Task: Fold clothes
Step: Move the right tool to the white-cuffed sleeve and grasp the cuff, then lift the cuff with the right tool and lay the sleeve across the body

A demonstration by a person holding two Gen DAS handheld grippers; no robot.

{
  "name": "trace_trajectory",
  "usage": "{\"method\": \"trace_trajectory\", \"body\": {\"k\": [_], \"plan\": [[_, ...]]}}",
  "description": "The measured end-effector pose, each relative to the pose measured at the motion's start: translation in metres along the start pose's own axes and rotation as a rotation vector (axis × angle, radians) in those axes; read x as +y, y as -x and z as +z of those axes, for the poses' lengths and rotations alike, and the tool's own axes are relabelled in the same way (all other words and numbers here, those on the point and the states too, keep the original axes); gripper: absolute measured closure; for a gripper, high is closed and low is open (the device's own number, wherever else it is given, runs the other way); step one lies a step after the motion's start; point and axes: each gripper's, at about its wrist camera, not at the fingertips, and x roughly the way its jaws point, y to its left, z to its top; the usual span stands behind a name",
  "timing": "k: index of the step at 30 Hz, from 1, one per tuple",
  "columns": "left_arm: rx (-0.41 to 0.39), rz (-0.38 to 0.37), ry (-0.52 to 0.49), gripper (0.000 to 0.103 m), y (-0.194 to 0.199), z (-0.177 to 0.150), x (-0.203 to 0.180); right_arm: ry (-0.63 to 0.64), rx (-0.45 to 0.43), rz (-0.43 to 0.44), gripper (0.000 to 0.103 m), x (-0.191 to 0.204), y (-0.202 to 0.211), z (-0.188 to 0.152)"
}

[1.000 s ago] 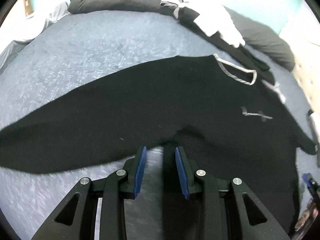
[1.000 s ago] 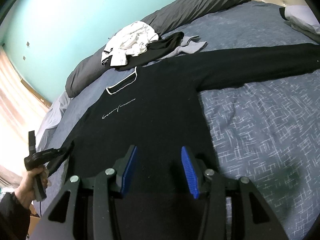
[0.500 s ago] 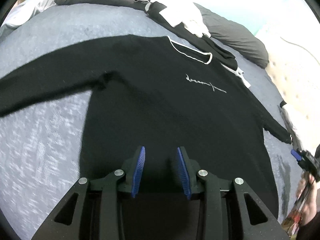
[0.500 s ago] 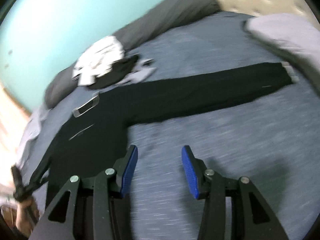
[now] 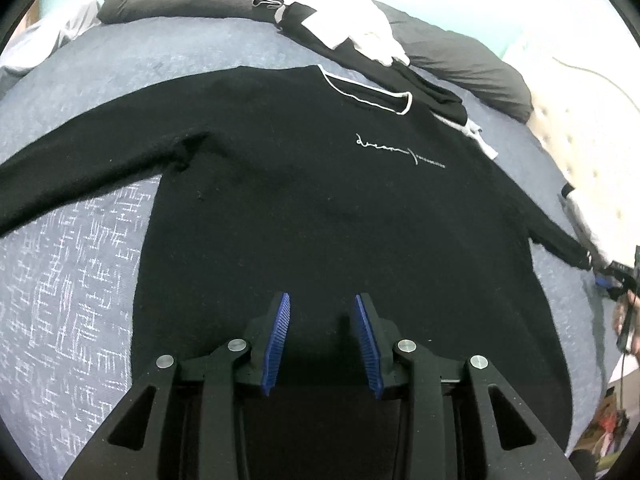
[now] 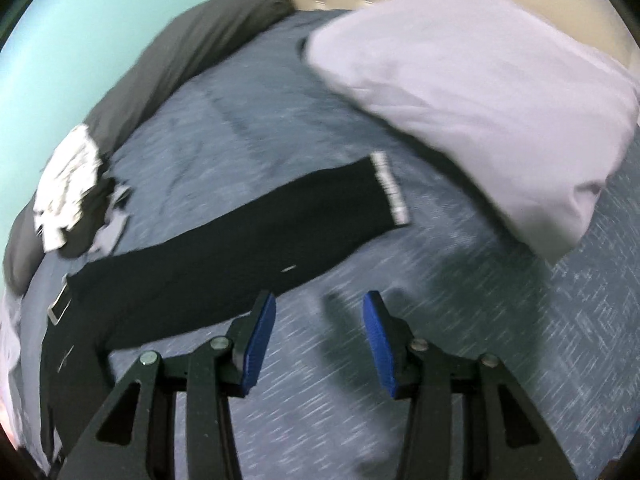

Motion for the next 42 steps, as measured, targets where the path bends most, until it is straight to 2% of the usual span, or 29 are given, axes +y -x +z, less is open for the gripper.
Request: {"method": "trace_trajectory", "body": {"k": [1,3,8,16,17,18,19,21,23,27,32,42], "plan": [[0.001,0.004,-0.007,0.065,-0.001,0.0,0.0,-0.011,-0.005,0.0,0.056,-0.003,-0.002,0.003],[0.004,0.002,-0.006,0.064,-0.003,0.0,0.001,-0.028,-0.016,-0.004,0.04,-0.008,-0.006,0.008],[-0.004,0.01,-0.004,0.061,-0.002,0.0,0.006,-0.005,-0.038,-0.047,0.04,-0.004,-0.02,0.019],[-0.016,0.023,-0.002,0.061,0.0,-0.001,0.012,-0.049,-0.053,-0.087,0.04,-0.011,-0.042,0.031],[-0.015,0.023,-0.003,0.061,0.0,0.0,0.013,-0.038,-0.061,-0.093,0.047,-0.01,-0.042,0.031],[-0.016,0.021,-0.002,0.061,0.0,0.0,0.013,-0.027,-0.067,-0.096,0.06,-0.008,-0.042,0.031],[-0.017,0.019,-0.002,0.061,0.0,0.0,0.013,-0.015,-0.072,-0.098,0.067,-0.006,-0.042,0.031],[-0.018,0.015,-0.001,0.061,0.0,0.0,0.014,0.007,-0.078,-0.092,0.086,-0.002,-0.041,0.031],[-0.02,0.013,-0.001,0.061,0.0,0.0,0.014,0.034,-0.091,-0.085,0.094,0.004,-0.039,0.03],[-0.028,0.015,0.012,0.061,0.005,0.0,0.019,0.083,-0.134,-0.062,0.095,0.019,-0.026,0.031],[-0.045,0.009,0.014,0.061,0.015,0.001,0.021,0.158,-0.19,0.014,0.095,0.053,0.006,0.035],[-0.1,0.018,-0.015,0.061,0.045,-0.004,0.023,0.347,-0.243,0.255,0.096,0.169,0.082,0.028]]}}
